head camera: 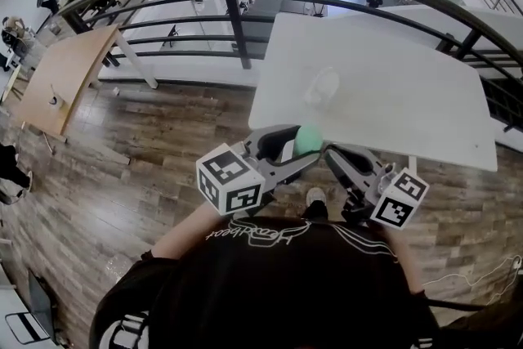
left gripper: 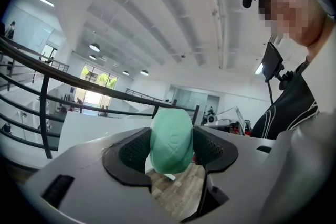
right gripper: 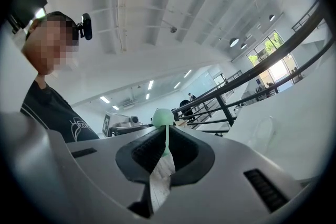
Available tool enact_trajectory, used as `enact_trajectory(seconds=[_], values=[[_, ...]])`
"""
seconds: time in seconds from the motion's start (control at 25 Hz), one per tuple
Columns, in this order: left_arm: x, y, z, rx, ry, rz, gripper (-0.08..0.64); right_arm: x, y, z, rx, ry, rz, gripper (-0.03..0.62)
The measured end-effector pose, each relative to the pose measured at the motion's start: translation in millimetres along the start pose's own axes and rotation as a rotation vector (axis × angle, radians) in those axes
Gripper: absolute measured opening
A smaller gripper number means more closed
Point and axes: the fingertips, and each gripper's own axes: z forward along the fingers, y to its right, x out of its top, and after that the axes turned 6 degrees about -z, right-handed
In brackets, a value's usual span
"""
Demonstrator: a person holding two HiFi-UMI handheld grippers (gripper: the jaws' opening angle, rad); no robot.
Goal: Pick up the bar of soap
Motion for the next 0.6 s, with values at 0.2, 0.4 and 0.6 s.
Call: enact_trajectory(seconds=[0.2,0.4,0.6], values=[[-8.3,19.0,-15.5,-0.019,0.004,-0.007,0.262,-7.3,-24.2,-8.1,-0.010,-0.013,0.002,0.020],[-14.6,32.6,-23.0,-0.033,0.017,-0.010,0.262,-16.4,-32.3,-16.0,-0.046,0.004,0.036,0.020],[-13.6,23.3,-15.5,-0.034,0.009,-0.030,0.262,-16.7,-20.1,-13.0,-0.056,-0.006,0.052,0.020]])
